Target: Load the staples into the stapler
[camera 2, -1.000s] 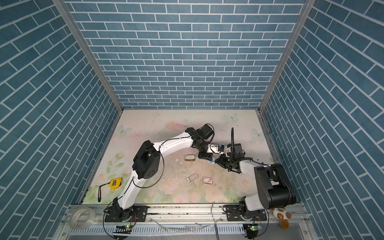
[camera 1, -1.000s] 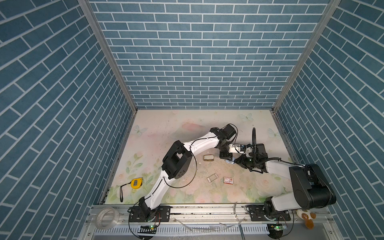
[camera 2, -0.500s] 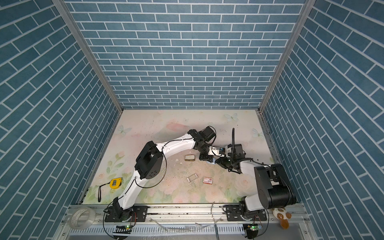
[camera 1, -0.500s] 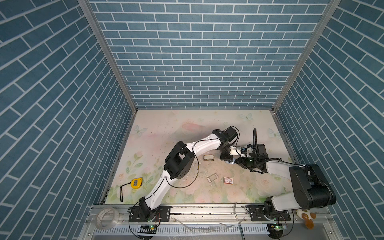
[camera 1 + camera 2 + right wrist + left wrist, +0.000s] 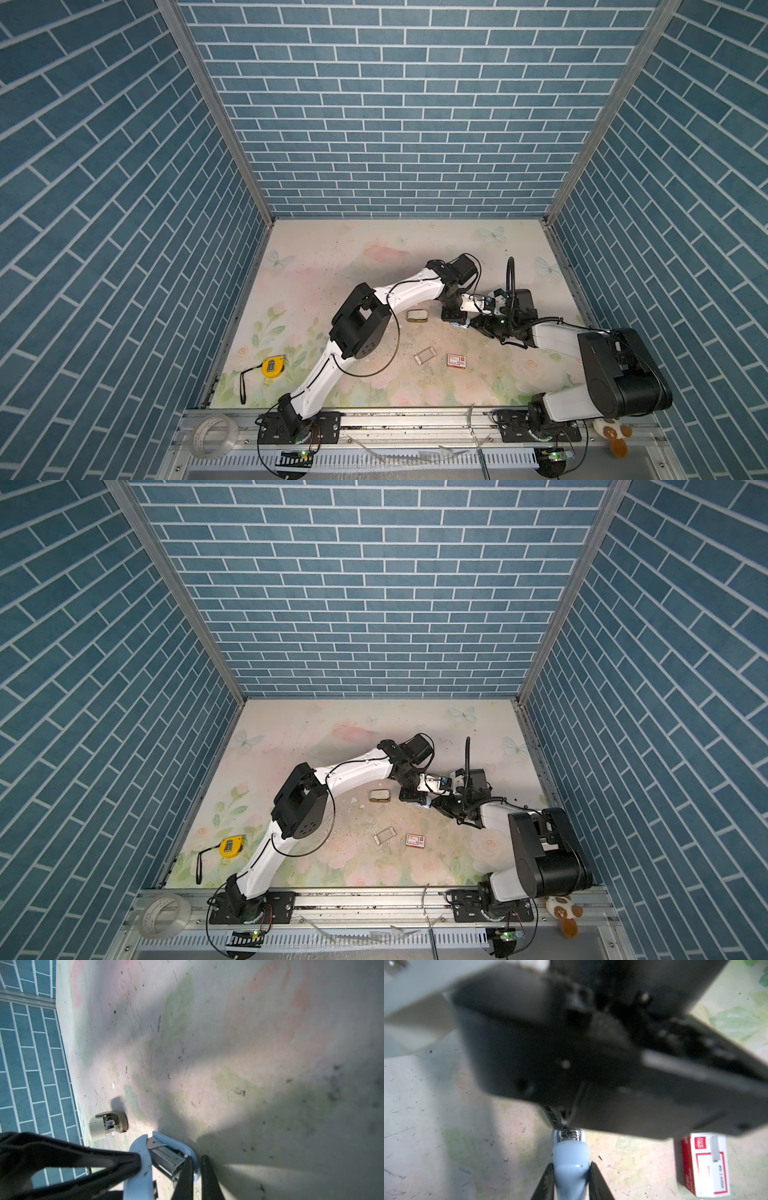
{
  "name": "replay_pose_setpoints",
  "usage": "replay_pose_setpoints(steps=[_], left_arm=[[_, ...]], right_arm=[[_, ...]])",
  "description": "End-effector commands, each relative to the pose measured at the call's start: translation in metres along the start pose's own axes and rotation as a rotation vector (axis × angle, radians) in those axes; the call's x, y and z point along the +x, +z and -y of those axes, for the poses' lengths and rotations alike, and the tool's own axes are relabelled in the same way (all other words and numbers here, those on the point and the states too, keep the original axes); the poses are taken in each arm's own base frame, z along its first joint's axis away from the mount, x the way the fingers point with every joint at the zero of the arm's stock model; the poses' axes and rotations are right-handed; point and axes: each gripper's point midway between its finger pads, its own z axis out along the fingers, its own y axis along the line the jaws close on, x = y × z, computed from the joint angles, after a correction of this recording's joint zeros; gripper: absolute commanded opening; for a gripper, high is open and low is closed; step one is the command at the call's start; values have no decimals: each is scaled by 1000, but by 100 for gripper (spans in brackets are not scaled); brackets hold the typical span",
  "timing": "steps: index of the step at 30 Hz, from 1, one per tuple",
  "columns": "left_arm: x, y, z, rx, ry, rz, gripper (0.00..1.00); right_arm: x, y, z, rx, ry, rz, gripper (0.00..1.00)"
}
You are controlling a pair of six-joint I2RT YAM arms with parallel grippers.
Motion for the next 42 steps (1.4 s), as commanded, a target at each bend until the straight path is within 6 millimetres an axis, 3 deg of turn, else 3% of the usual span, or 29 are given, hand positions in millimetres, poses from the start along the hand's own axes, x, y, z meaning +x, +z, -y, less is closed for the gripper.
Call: replay_pose_setpoints(steps=[1, 15, 21, 27, 34, 42], left_arm=[[9, 15, 7, 35, 4, -47, 24], [14, 17, 7, 42, 8, -82, 18], [17, 21, 6, 37, 10, -102, 17], [21, 28, 8, 33, 22, -145, 16], [29, 37, 14, 89, 22, -227, 13], [39, 45, 22, 120, 34, -284, 11]], right_arm=[[1, -4, 3, 0, 37, 14, 12], [-17, -30, 12, 52, 78, 124, 12], [-18, -42, 28, 106, 127, 162, 13], [-18, -71, 45, 234, 173, 243, 12], [-14, -99, 43, 273, 172, 306, 11], [-8, -113, 43, 282, 168, 349, 10]])
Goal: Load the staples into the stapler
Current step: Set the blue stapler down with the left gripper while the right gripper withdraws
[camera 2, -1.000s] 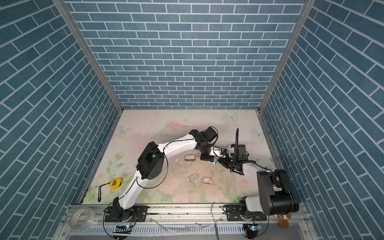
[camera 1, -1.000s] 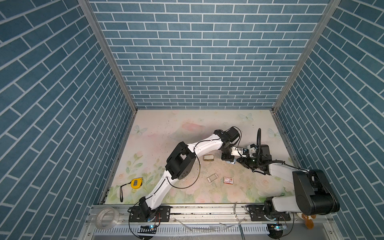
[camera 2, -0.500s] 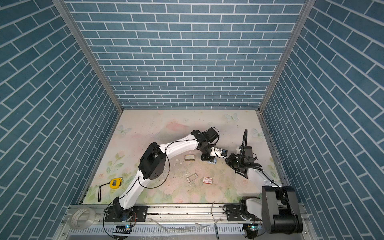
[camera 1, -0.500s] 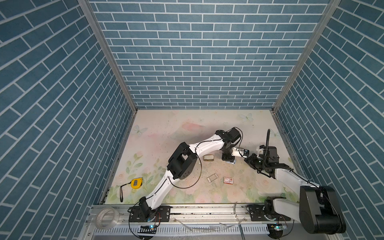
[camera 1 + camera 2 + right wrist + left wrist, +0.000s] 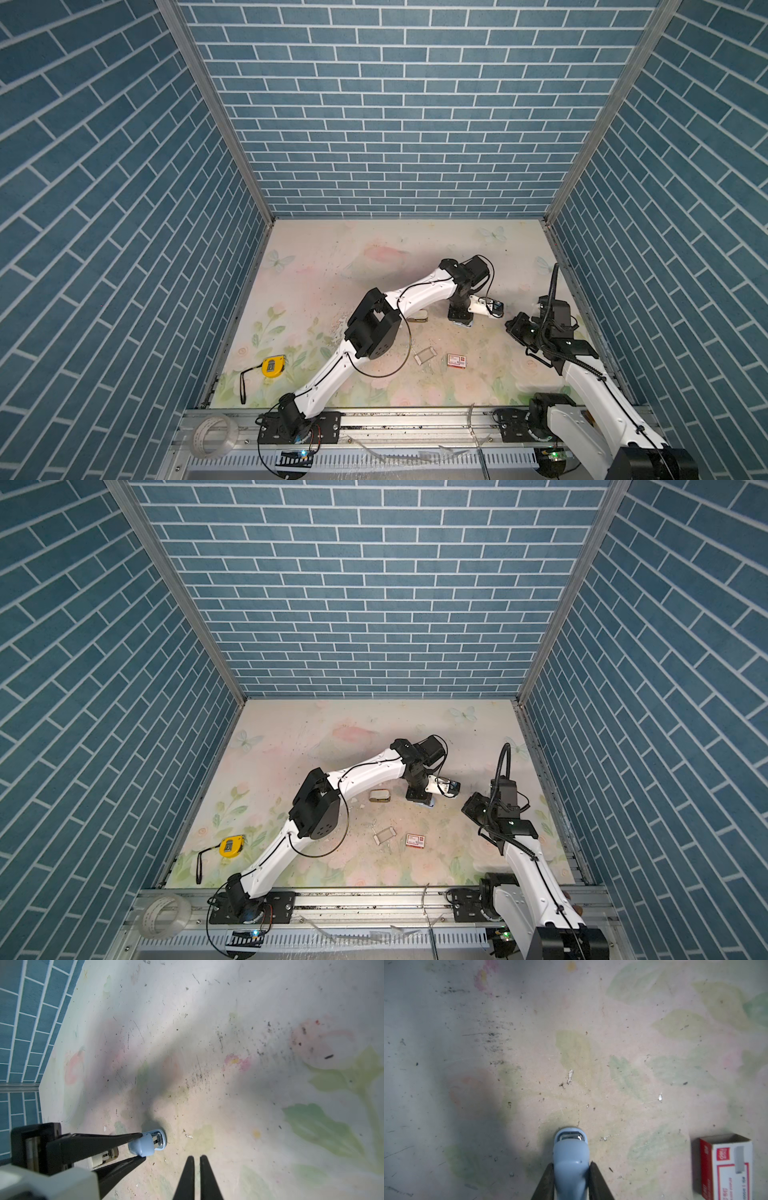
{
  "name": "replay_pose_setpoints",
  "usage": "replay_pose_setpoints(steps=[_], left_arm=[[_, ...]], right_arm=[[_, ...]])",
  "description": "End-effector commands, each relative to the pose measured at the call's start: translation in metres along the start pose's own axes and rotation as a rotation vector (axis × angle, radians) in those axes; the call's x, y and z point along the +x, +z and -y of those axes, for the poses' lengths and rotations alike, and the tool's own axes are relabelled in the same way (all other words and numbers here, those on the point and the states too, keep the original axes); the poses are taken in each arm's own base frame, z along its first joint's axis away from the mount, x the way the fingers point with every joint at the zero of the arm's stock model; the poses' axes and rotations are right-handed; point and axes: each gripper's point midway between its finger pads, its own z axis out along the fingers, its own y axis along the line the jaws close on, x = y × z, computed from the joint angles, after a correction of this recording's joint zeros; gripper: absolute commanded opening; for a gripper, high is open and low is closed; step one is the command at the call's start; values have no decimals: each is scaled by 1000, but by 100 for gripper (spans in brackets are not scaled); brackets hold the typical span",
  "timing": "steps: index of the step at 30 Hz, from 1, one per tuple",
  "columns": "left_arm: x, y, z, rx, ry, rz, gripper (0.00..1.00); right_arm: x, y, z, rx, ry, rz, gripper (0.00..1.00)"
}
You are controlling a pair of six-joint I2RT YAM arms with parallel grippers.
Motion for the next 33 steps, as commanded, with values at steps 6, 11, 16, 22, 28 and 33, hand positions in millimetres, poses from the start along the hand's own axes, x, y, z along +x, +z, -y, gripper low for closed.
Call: replay_pose_setpoints(steps=[6, 11, 16, 22, 28, 33], left_arm=[[44, 43, 38, 156, 2, -205, 11], [50, 46, 49, 206, 12, -237, 10], [56, 51, 57, 233, 30, -273, 11], [56, 54, 57, 224, 37, -288, 12], [44, 38, 50, 182, 37, -255, 17], [32, 15, 39, 116, 33, -207, 20]], right_arm=[[7, -8, 15, 62, 25, 6, 8], [9, -9, 15, 55, 22, 7, 8], [10, -8, 14, 44, 21, 4, 8], [10, -8, 14, 44, 15, 3, 8], [10, -9, 16, 50, 5, 5, 8], [8, -10, 17, 57, 0, 19, 9]])
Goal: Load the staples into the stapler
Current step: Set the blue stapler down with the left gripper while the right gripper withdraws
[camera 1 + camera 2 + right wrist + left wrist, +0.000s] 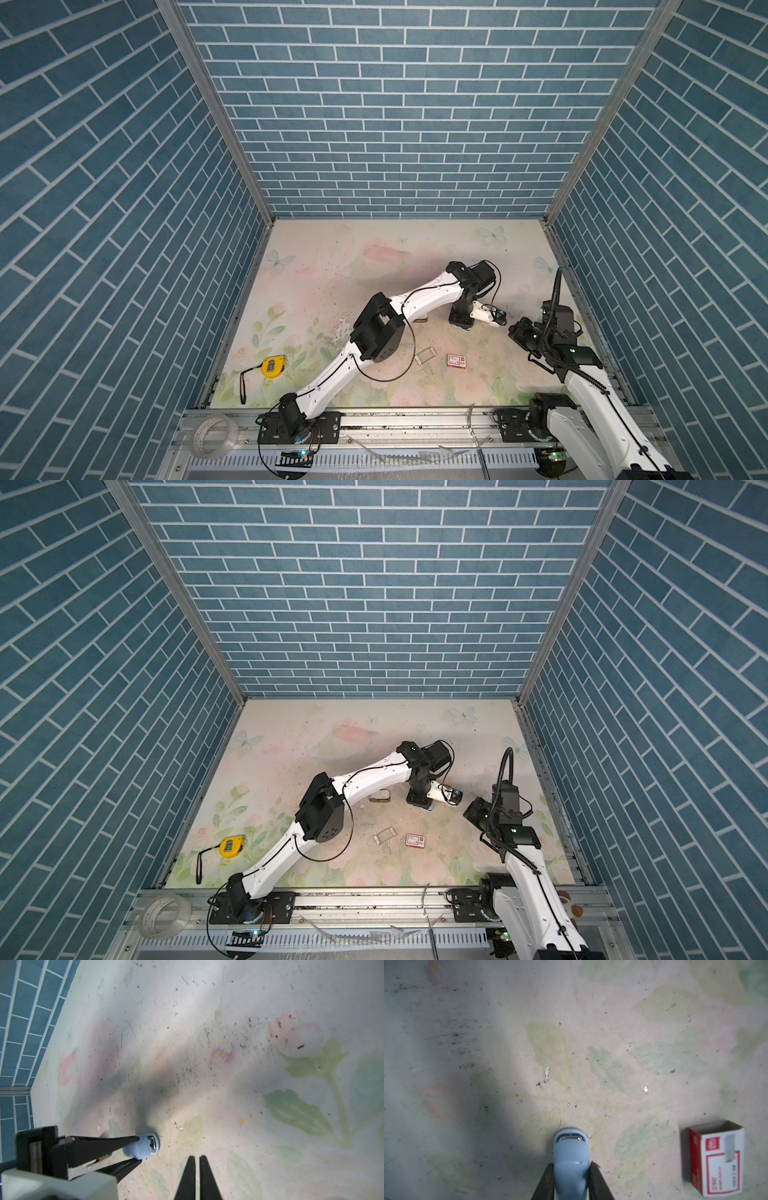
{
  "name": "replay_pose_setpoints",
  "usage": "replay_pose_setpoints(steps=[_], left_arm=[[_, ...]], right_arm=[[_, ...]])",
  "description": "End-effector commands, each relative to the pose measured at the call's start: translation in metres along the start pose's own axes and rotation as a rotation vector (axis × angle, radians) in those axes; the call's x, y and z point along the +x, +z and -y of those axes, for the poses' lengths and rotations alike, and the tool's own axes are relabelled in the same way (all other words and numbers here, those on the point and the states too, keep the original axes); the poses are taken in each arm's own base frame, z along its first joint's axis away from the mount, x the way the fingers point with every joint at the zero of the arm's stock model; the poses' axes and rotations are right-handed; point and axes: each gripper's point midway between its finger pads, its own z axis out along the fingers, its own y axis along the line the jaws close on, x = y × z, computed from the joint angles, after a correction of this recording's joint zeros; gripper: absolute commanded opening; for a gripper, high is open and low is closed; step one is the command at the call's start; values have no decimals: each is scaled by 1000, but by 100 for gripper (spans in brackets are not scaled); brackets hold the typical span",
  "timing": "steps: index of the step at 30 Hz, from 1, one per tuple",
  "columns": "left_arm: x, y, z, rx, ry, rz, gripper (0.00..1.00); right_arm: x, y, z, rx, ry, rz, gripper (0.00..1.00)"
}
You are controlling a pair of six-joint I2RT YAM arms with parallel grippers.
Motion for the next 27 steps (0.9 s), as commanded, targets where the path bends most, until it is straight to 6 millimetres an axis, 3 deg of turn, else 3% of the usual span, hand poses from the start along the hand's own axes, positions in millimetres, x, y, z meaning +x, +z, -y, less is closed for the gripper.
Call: replay_pose_setpoints(steps=[1, 7, 27], left_arm=[[23, 10, 22, 74, -33, -95, 20], [17, -7, 14, 10, -46, -51, 24], [21, -24, 16, -49, -77, -3, 35]], right_arm=[[3, 0, 8, 30, -4, 0, 9], [4, 1, 10, 34, -5, 0, 10], [8, 1, 16, 56, -12, -5, 13]])
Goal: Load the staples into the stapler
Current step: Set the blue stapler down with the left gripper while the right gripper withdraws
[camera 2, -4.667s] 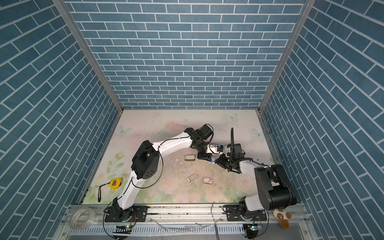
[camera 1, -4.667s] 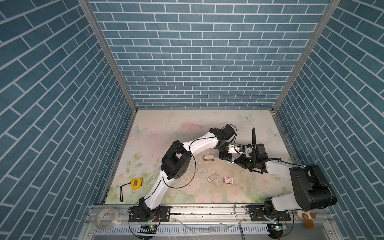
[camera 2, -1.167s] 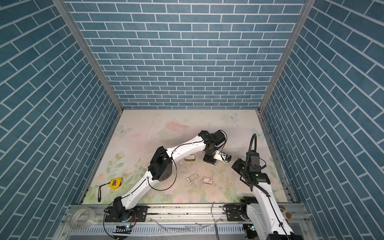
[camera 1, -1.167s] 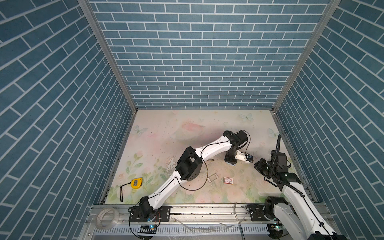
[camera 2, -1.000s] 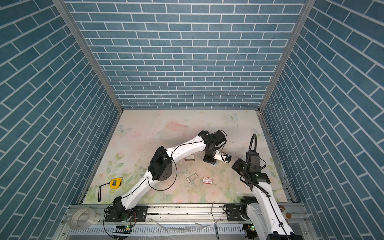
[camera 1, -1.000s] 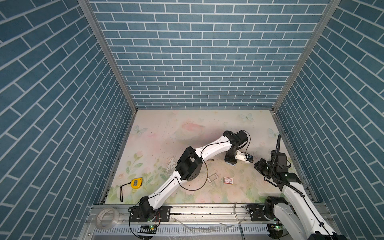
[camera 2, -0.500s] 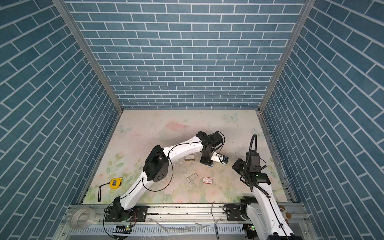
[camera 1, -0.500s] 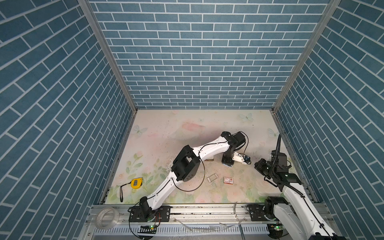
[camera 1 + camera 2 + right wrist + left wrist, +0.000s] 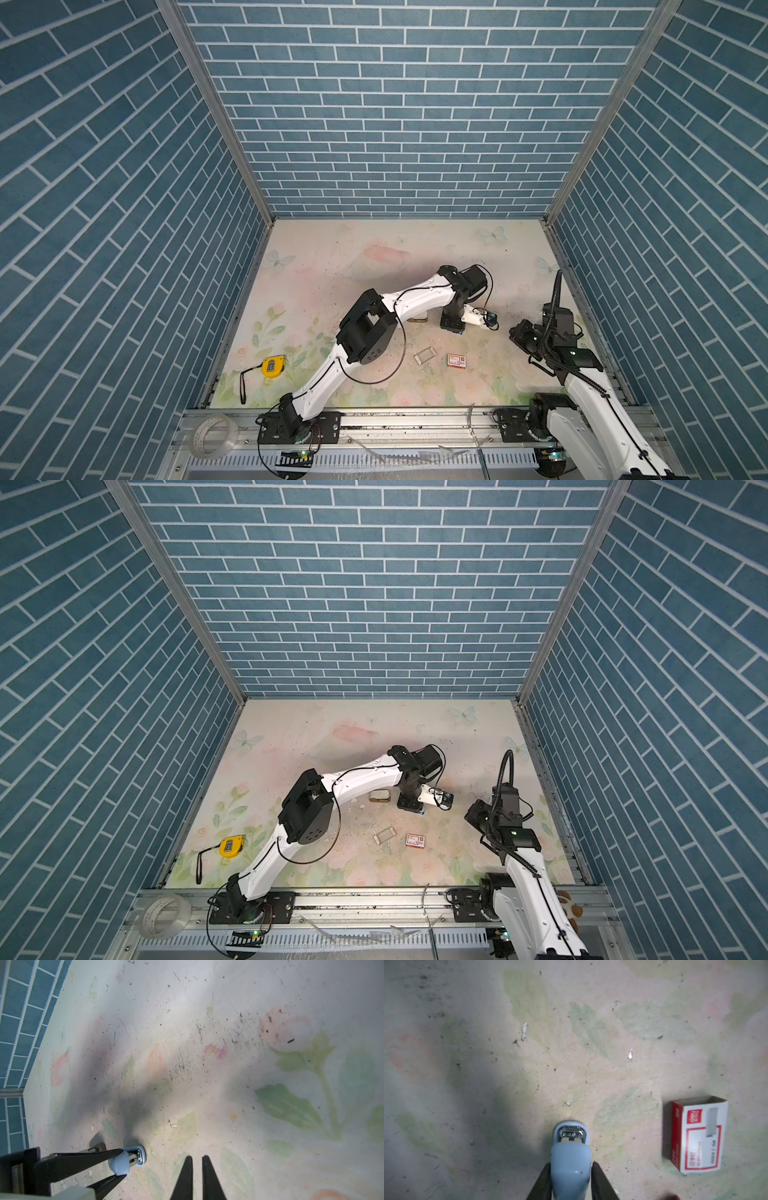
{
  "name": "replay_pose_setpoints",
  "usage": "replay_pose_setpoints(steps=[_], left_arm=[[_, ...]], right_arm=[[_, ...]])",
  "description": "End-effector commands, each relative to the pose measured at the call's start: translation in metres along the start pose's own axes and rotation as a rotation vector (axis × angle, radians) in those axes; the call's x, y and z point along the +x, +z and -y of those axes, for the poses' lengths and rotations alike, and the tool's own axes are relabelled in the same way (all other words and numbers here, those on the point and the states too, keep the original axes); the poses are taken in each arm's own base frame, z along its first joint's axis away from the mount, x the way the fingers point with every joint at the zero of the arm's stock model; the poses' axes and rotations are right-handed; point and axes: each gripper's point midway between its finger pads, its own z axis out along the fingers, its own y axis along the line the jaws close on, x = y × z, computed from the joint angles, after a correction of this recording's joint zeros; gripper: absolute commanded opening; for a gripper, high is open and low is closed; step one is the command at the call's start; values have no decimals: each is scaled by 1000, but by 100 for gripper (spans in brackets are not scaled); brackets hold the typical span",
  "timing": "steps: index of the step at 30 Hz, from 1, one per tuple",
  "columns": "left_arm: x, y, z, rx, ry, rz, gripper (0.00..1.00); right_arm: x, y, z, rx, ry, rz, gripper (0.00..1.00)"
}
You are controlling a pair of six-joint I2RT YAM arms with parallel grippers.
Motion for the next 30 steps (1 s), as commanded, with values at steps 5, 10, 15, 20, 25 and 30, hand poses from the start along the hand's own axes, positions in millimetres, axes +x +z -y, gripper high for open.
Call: replay_pose_setpoints(steps=[5, 10, 15, 20, 25, 30], left_arm=[[-4, -24, -2, -32, -15, 41, 40], [-7, -31, -4, -38, -23, 64, 49], [-6, -46, -5, -67, -43, 103, 65], [1, -84, -6, -111, -98, 156, 75], [32, -135, -6, -165, -225, 231, 88], [88, -184, -7, -252, -400, 300, 100]], right_arm=[[3, 1, 9, 33, -13, -4, 14], [2, 1, 6, 21, -27, -3, 19], [-2, 1, -7, -32, -71, -5, 36], [-17, -1, -22, -81, -127, 46, 51], [-46, -8, -38, -89, -197, 133, 65], [-69, -4, -48, -60, -296, 168, 98]])
